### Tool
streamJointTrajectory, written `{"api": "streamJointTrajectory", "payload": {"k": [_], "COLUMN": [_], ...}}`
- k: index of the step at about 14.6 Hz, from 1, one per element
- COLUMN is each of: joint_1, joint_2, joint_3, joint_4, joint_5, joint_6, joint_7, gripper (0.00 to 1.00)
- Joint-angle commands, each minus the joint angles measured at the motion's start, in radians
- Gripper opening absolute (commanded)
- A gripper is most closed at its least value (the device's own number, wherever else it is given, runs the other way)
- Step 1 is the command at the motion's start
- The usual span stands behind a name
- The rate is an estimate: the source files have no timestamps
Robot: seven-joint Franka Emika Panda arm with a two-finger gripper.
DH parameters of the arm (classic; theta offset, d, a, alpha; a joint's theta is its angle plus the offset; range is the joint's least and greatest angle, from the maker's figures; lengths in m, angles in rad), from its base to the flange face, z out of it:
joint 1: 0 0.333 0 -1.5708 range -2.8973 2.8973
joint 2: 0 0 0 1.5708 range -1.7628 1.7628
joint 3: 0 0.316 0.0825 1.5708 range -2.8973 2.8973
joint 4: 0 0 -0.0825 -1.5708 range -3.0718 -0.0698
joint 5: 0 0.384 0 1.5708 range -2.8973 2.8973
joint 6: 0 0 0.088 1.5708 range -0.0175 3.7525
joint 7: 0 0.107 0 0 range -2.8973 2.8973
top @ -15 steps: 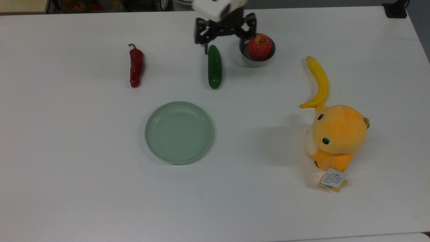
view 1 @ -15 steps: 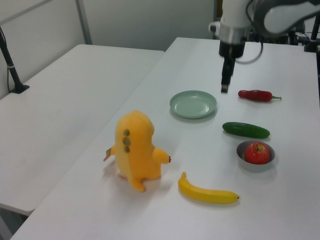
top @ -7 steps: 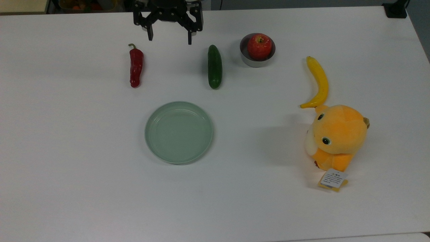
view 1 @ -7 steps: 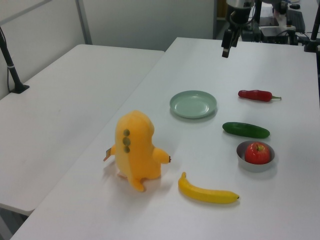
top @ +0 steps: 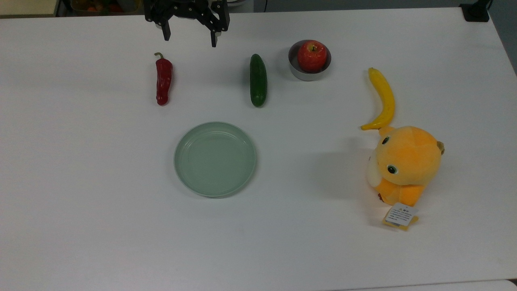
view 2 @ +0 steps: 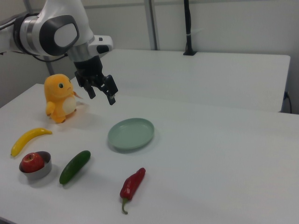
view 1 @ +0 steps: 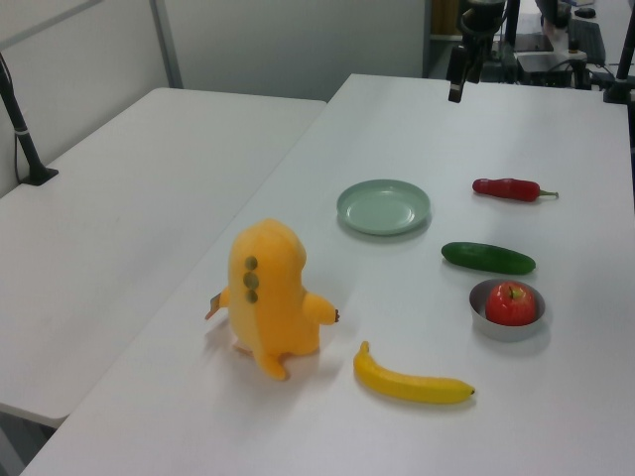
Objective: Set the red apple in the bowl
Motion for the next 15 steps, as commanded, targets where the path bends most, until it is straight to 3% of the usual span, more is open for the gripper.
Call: {"api": "streamJointTrajectory", "payload": {"k": [1, 3, 15], "joint_1": [0.055, 0.100, 0.093], "joint_2": [0.002, 0.002, 0.003], "joint_3": [-0.064, -0.113, -0.112], "joint_4": [0.015, 0.016, 0.013], "joint_5": [0.021, 0.021, 0.046], "joint_6": [-0.017, -0.017, -0.019], "joint_7": [-0.014, -0.020, -0.080], "gripper": [1.00, 1.00, 1.00]}}
